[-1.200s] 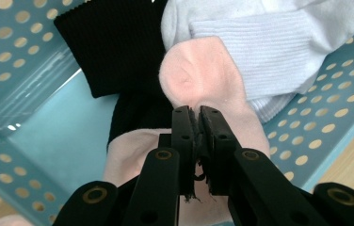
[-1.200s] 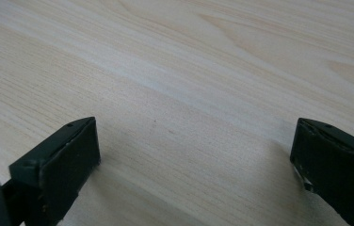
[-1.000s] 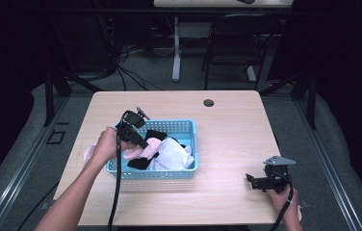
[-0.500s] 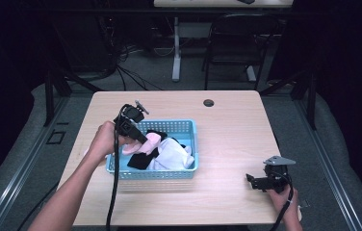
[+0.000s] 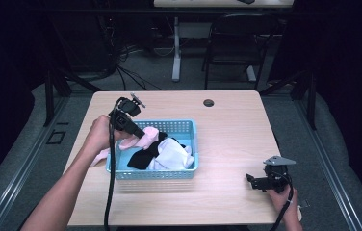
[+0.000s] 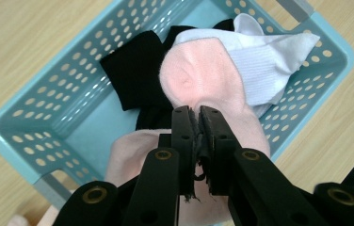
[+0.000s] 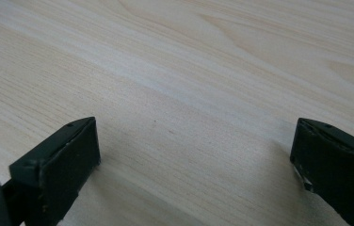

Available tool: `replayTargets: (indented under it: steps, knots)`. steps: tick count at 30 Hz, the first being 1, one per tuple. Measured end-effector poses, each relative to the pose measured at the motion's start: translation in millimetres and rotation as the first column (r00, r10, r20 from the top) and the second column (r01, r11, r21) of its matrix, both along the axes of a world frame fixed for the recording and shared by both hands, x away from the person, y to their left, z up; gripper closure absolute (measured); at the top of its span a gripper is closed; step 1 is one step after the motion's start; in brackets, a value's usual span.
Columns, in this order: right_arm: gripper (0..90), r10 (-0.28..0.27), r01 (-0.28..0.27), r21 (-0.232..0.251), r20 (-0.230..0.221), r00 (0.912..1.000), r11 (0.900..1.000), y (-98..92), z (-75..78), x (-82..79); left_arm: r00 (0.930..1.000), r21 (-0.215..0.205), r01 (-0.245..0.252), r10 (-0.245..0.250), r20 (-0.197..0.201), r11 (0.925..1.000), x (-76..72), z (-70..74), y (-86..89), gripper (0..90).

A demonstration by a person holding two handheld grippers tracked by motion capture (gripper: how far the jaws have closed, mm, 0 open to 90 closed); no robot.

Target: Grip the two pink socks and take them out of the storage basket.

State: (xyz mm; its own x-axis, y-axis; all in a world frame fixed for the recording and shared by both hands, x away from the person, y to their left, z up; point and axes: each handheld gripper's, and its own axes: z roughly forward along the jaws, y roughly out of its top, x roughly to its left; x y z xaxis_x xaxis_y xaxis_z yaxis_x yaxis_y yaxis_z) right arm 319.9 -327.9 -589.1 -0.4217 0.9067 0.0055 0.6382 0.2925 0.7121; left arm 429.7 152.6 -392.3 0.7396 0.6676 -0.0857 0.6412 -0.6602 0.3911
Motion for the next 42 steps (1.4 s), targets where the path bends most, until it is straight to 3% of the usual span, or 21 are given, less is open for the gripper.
replayTargets:
  steps: [7, 17, 18, 23, 24, 26, 28, 29, 30, 35, 36, 39, 40, 42]
  knots:
    - [1.4, 0.001, -0.001, 0.0, 0.0, 1.0, 1.0, 0.0, 0.0, 0.0, 0.9993, 0.0, -0.025, 0.025, 0.027, 0.9997, -1.0, 16.6, 16.2, 84.8]
    - [1.4, -0.001, 0.001, 0.0, 0.0, 1.0, 1.0, 0.1, 0.0, 0.0, 0.9919, -0.008, -0.116, 0.116, 0.052, 0.9933, -0.6, 29.6, 61.0, 84.8]
    - [1.4, -0.001, 0.001, 0.0, 0.0, 1.0, 1.0, 0.1, 0.0, 0.0, 0.9879, -0.012, -0.146, 0.146, 0.052, 0.9892, 0.6, 29.7, 70.5, 84.8]
    - [1.4, -0.001, 0.001, -0.001, -0.001, 1.0, 1.0, 0.1, 0.1, 0.1, 0.9792, -0.006, -0.197, 0.197, 0.048, 0.9804, 6.3, 25.5, 91.8, 84.8]
    - [1.4, -0.001, 0.001, 0.0, -0.001, 1.0, 1.0, 0.1, 0.1, 0.1, 0.9729, -0.003, -0.227, 0.227, 0.042, 0.9738, 9.5, 21.0, 102.1, 84.8]
    - [1.5, -0.001, 0.001, 0.0, 0.0, 1.0, 1.0, 0.1, 0.0, 0.0, 0.97, -0.004, -0.24, 0.24, 0.037, 0.9707, 11.0, 18.7, 107.1, 84.8]
    - [1.4, -0.001, 0.001, 0.0, 0.0, 1.0, 1.0, 0.1, 0.0, 0.1, 0.9608, -0.012, -0.275, 0.276, 0.03, 0.9613, 13.3, 13.7, 119.4, 84.8]
    - [1.4, -0.001, 0.001, 0.0, 0.0, 1.0, 1.0, 0.1, 0.0, 0.1, 0.9608, -0.012, -0.275, 0.276, 0.03, 0.9613, 13.3, 13.7, 119.4, 84.8]
    - [1.4, -0.001, 0.001, 0.0, 0.0, 1.0, 1.0, 0.1, 0.0, 0.1, 0.9547, -0.01, -0.296, 0.296, 0.032, 0.9552, 13.8, 12.2, 125.4, 84.9]
    - [1.4, -0.001, 0.001, 0.0, 0.001, 1.0, 1.0, 0.1, 0.0, 0.0, 0.9462, -0.017, -0.321, 0.322, 0.037, 0.9469, 13.5, 11.8, 134.7, 84.9]
    - [1.5, -0.001, 0.001, 0.0, 0.0, 1.0, 1.0, 0.1, 0.0, 0.1, 0.9415, -0.013, -0.334, 0.335, 0.041, 0.9424, 12.7, 12.1, 137.8, 84.8]
    - [1.5, -0.001, 0.001, 0.0, 0.0, 1.0, 1.0, 0.1, 0.0, 0.0, 0.9374, -0.012, -0.346, 0.346, 0.042, 0.9383, 12.1, 12.7, 141.1, 84.8]
    - [1.4, -0.001, 0.001, 0.0, 0.0, 1.0, 1.0, 0.1, 0.0, 0.1, 0.9315, -0.017, -0.361, 0.361, 0.044, 0.9326, 12.2, 11.8, 144.0, 84.9]
    - [1.4, -0.001, 0.001, 0.0, 0.0, 1.0, 1.0, 0.1, 0.0, 0.1, 0.9313, -0.013, -0.361, 0.361, 0.046, 0.9324, 13.0, 11.3, 145.8, 84.9]
